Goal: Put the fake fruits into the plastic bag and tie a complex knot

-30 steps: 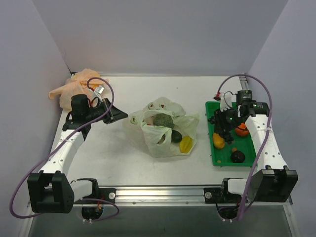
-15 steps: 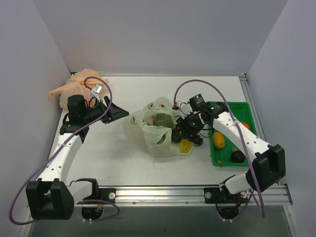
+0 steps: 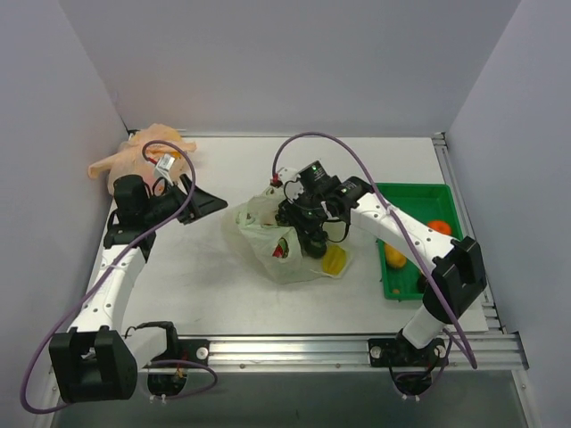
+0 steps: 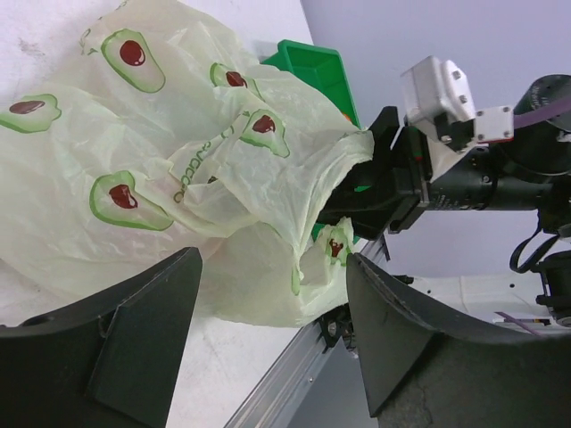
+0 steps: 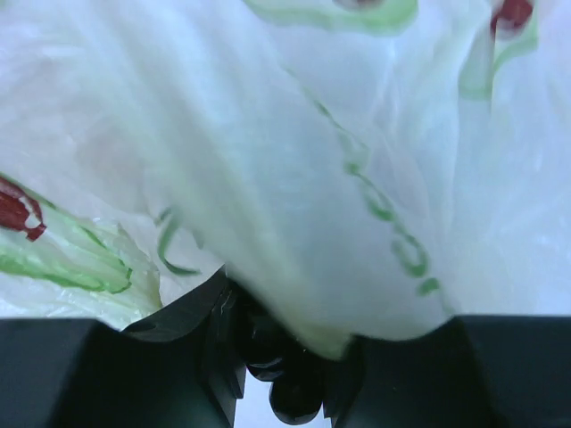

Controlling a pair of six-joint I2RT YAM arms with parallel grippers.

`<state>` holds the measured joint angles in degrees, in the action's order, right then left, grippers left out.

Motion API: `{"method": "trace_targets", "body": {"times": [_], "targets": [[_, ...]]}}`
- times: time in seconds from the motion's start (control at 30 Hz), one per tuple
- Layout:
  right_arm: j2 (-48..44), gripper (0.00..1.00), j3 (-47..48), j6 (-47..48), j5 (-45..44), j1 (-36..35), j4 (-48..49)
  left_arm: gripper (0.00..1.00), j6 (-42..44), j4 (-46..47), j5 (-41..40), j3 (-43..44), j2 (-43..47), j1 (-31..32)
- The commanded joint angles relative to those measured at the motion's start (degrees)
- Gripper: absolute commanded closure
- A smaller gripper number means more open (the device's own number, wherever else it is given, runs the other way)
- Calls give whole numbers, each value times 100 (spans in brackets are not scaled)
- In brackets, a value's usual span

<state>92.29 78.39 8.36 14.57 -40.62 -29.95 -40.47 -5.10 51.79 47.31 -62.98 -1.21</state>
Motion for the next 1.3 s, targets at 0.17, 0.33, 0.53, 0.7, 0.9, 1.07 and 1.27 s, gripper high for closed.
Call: {"method": "trace_targets", "body": {"times": [0.17,0.33,0.53,0.7,0.9,1.07,1.27], "targets": [[500,73,265,-229,169,-385,1059,14,-242,835,375,-143,365,-432],[922,50,150,-493,116,-385,1641,8,-348,897,534,-108,462,-625],[563,20,159,-406,345,-464,1520,3,-15,548,842,85,550,-828],[-52,12,142,-20,582,-456,905,3,337,168,841,576,550,-863],[-536,12,-34,754,574,-455,-115,3,2067,-1255,771,2271,129,-1074],[-1308,11,-447,878,740,-456,-528,3,2368,-1222,1016,2485,57,-1091],[-2337,12,-913,1106,644,-185,-713,4,2947,-992,1878,2590,189,-1074]]}}
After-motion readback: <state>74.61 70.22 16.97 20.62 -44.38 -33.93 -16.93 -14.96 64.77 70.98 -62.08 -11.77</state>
